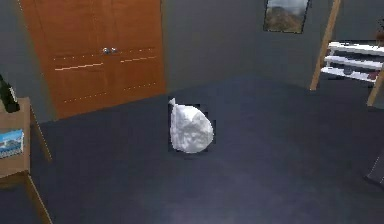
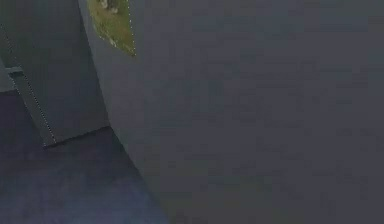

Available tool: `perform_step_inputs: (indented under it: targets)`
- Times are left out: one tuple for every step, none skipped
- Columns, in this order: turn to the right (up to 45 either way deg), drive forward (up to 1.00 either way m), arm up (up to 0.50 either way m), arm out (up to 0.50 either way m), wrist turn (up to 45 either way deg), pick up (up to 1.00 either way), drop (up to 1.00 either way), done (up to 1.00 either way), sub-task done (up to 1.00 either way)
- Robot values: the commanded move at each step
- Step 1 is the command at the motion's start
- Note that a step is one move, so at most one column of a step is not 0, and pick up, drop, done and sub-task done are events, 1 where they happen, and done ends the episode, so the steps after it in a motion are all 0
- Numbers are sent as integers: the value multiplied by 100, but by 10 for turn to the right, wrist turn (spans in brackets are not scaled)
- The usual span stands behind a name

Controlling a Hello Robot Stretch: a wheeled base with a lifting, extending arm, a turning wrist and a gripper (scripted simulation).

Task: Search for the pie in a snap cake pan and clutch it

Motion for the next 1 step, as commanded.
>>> perform_step_inputs:
  targets:
    - [0,15,0,0,0,0,0,0,0]
